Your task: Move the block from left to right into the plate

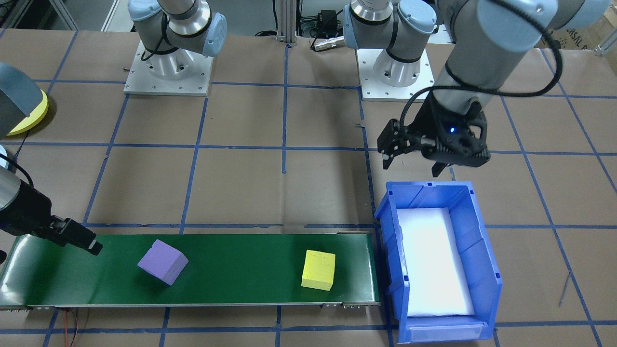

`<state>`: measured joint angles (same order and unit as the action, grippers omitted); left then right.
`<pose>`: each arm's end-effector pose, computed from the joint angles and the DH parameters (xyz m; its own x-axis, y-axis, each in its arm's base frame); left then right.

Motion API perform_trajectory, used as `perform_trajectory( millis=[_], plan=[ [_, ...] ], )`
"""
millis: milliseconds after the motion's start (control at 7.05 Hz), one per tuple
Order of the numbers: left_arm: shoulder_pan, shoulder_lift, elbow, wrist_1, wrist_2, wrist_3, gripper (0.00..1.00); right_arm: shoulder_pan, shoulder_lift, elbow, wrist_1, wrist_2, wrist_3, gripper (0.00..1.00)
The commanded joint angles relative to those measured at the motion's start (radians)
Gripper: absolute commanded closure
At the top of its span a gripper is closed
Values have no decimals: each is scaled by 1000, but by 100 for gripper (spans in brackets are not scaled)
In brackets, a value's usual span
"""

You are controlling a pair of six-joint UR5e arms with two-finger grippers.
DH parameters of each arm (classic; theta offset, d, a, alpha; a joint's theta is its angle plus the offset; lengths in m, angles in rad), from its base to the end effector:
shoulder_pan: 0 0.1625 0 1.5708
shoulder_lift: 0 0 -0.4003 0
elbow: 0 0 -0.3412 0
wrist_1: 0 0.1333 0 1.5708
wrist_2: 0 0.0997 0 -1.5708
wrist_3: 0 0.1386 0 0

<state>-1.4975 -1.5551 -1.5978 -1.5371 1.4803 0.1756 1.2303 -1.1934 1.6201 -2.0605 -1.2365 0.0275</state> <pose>-0.1134 -0.4472 0.4231 -0.9909 0.1044 0.0850 0.1015 0.9941 -0.0378 -0.0205 -0.5931 0.2690 -0.8878 0.3218 -0.3291 0.3578 0.9322 -0.0539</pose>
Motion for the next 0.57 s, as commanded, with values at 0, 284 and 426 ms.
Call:
perform_trajectory(
  millis=[0, 284, 426],
  plan=[
    [7, 38, -8, -98, -3, 2, 0, 0, 6, 0, -13, 12, 29, 0],
    [13, 49, 10, -91, -14, 16, 0, 0, 12, 0, -35, 9, 51, 0],
    [11, 52, 13, -84, -34, 30, 0, 1, 44, 0, -50, 9, 51, 0]
  ],
)
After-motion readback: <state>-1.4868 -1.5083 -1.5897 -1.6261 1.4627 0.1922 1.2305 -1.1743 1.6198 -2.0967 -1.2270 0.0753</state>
